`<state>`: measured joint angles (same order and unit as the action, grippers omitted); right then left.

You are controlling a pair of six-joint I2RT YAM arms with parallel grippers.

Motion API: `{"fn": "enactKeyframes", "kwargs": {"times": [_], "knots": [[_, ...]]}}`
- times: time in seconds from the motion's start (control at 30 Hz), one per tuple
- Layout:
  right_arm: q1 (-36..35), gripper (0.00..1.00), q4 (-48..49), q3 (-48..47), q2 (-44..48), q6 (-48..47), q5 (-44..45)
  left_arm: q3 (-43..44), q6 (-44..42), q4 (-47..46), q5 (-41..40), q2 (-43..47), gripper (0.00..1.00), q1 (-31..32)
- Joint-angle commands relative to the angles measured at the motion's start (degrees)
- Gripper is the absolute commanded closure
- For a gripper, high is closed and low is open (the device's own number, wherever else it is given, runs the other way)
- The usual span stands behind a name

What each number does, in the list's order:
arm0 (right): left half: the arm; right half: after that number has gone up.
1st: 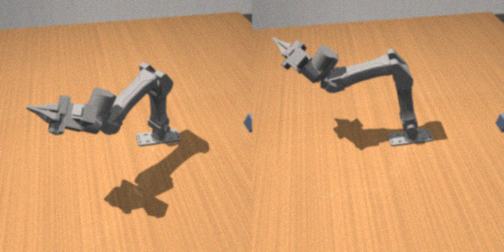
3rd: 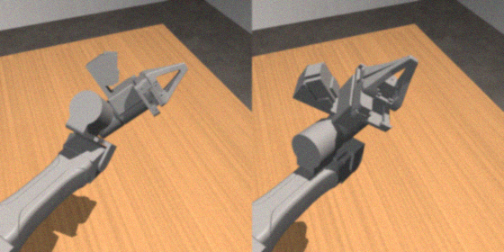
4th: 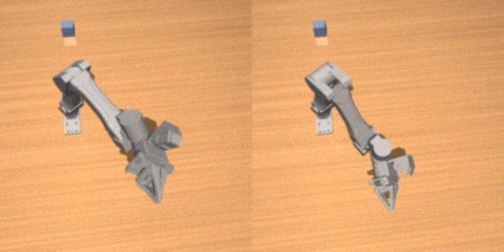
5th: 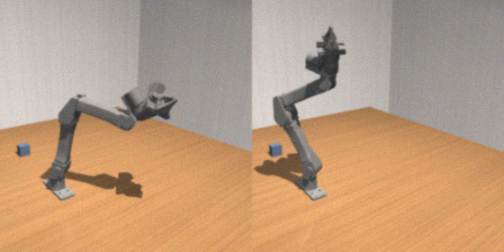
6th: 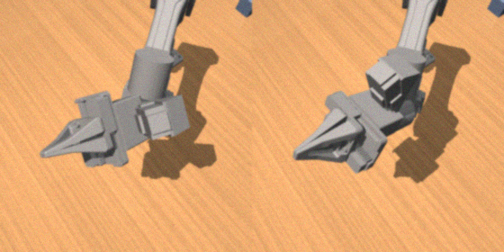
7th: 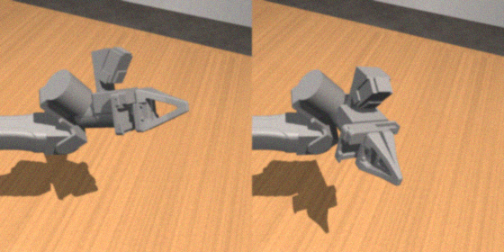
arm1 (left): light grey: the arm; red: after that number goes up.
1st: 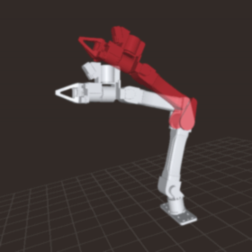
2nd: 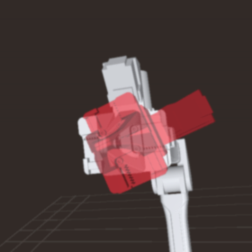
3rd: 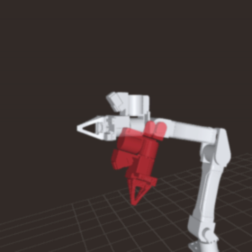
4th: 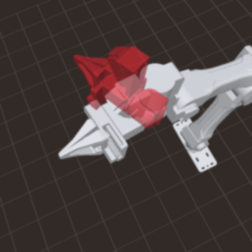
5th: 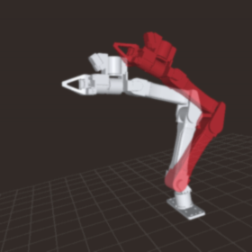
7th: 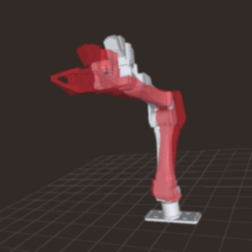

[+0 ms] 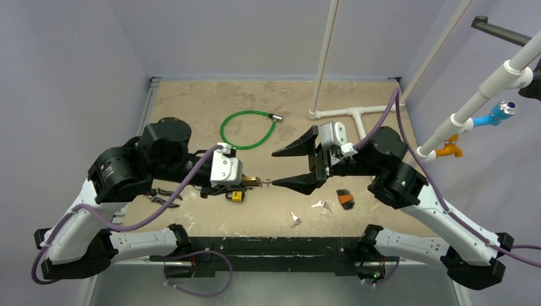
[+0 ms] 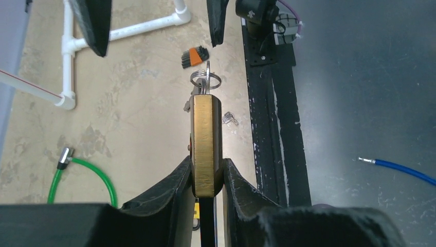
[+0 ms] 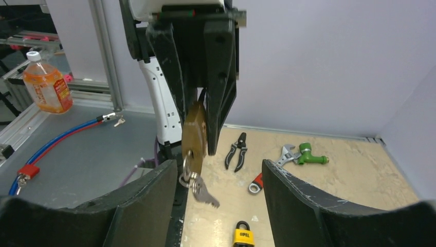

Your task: Unlock with the key

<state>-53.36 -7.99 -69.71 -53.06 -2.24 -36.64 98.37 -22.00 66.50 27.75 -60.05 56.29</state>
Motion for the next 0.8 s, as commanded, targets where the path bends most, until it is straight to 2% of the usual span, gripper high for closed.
{"fn": "enactKeyframes", "kwargs": {"times": [0.0, 0.13, 0.27, 0.37, 0.47, 0.6, 0.77], "knots": [[-0.32, 0.39, 6.89, 3.68, -1.35, 4.12, -0.82, -5.09, 0.05, -9.14, 1.84, 2.04, 1.0, -0.44], [-0.34, 0.39, 13.58, 11.45, -1.28, 5.98, -0.22, -10.61, -0.7, -13.66, 2.3, 2.38, 1.0, -2.53], [-0.34, 0.42, 14.12, 15.37, -1.88, 3.6, 3.16, -16.68, -0.71, -17.29, 6.54, 1.99, 1.0, -8.96], [-0.29, 0.42, 12.31, 17.6, -2.48, 0.71, 7.64, -22.08, -2.87, -20.2, 9.46, 1.91, 1.0, -12.97], [-0.16, 0.41, 11.16, 20.1, -2.49, 0.03, 16.33, -26.45, -5.7, -23.33, 11.43, 0.99, 1.0, -15.62], [1.07, 0.39, 13.23, 23.59, -2.39, 3.95, 23.04, -29.74, -6.62, -27.97, 14.48, -3.19, 1.0, -19.72], [7.35, 0.37, 15.99, 26.76, -1.09, 9.71, 21.42, -31.45, -5.15, -33.98, 17.88, -9.35, 1.0, -25.61]]}}
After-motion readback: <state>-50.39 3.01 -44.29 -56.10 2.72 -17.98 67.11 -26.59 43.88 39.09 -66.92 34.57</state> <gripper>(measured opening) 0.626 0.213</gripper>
